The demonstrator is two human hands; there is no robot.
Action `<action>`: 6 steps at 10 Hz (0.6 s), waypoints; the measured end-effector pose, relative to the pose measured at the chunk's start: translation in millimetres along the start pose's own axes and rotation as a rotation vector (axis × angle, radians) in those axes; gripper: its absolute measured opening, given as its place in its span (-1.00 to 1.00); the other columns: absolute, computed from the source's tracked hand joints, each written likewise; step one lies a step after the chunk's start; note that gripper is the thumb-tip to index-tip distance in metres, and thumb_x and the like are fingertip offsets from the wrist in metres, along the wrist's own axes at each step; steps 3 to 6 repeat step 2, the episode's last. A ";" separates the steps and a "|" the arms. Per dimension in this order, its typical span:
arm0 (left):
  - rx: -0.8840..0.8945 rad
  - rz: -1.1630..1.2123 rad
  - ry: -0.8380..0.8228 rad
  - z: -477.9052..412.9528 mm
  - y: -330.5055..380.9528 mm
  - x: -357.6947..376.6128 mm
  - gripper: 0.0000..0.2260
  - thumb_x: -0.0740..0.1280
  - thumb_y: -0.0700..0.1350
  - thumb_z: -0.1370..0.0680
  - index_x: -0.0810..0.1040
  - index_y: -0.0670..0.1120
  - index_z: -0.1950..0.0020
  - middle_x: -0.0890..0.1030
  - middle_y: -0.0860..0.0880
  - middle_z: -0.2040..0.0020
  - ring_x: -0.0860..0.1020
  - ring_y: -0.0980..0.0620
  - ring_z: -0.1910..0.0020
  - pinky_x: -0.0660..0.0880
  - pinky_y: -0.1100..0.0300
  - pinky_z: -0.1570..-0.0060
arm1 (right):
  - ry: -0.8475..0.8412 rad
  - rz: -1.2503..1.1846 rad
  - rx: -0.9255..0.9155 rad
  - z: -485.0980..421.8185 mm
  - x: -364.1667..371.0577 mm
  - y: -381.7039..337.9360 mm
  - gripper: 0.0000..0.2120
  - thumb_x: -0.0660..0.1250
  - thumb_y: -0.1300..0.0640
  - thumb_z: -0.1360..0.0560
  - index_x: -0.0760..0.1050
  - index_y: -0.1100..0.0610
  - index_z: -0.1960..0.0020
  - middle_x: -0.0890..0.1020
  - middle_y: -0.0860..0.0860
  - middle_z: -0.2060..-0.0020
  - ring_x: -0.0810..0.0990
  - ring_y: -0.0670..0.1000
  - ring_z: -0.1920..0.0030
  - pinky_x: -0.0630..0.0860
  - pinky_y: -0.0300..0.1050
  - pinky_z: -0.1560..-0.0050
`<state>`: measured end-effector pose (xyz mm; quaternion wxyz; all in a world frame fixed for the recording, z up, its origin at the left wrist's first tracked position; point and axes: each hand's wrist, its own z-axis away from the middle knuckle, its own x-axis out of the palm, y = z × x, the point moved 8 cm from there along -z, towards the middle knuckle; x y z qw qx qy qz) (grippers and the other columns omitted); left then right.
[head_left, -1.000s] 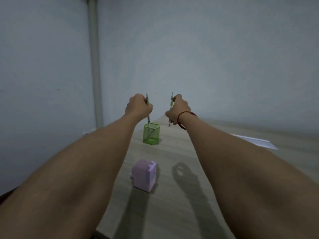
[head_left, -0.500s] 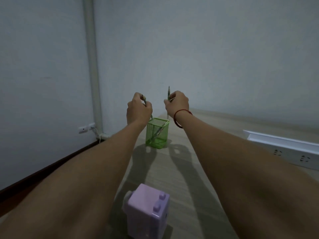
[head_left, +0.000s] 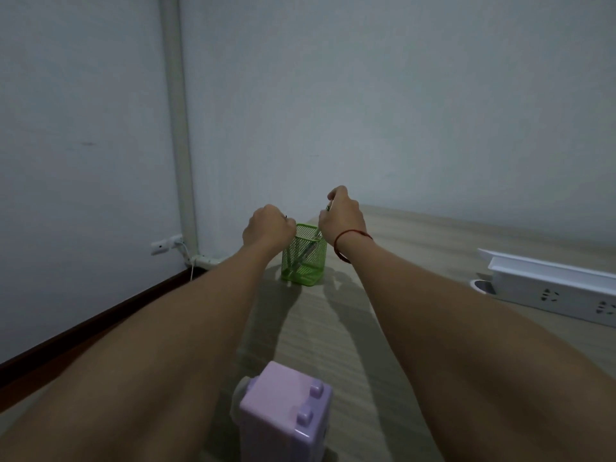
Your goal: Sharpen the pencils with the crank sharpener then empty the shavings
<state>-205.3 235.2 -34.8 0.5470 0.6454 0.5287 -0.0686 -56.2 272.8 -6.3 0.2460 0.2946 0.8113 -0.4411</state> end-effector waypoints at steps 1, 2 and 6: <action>-0.009 -0.019 -0.037 -1.9 0.1 5.2 -0.72 0.27 -0.06 -0.53 0.55 -0.29 0.03 0.62 -0.26 0.04 0.61 -0.23 0.05 0.48 0.07 0.21 | -0.091 0.117 0.007 1.1 9.3 3.4 -0.76 0.21 0.17 -0.57 0.47 0.18 -0.21 0.56 0.13 -0.16 0.60 0.15 -0.09 0.57 0.02 -0.09; -0.044 -0.031 -0.061 2.1 2.0 -0.5 -0.65 0.28 0.02 -0.54 0.48 -0.21 -0.19 0.56 -0.18 -0.17 0.55 -0.19 -0.12 0.48 0.05 0.00 | -0.154 0.212 -0.007 9.9 4.1 -1.9 -0.66 0.20 0.08 -0.60 0.43 0.22 -0.30 0.51 0.16 -0.26 0.56 0.17 -0.19 0.52 0.03 -0.17; -0.044 -0.031 -0.061 2.1 2.0 -0.5 -0.65 0.28 0.02 -0.54 0.48 -0.21 -0.19 0.56 -0.18 -0.17 0.55 -0.19 -0.12 0.48 0.05 0.00 | -0.154 0.212 -0.007 9.9 4.1 -1.9 -0.66 0.20 0.08 -0.60 0.43 0.22 -0.30 0.51 0.16 -0.26 0.56 0.17 -0.19 0.52 0.03 -0.17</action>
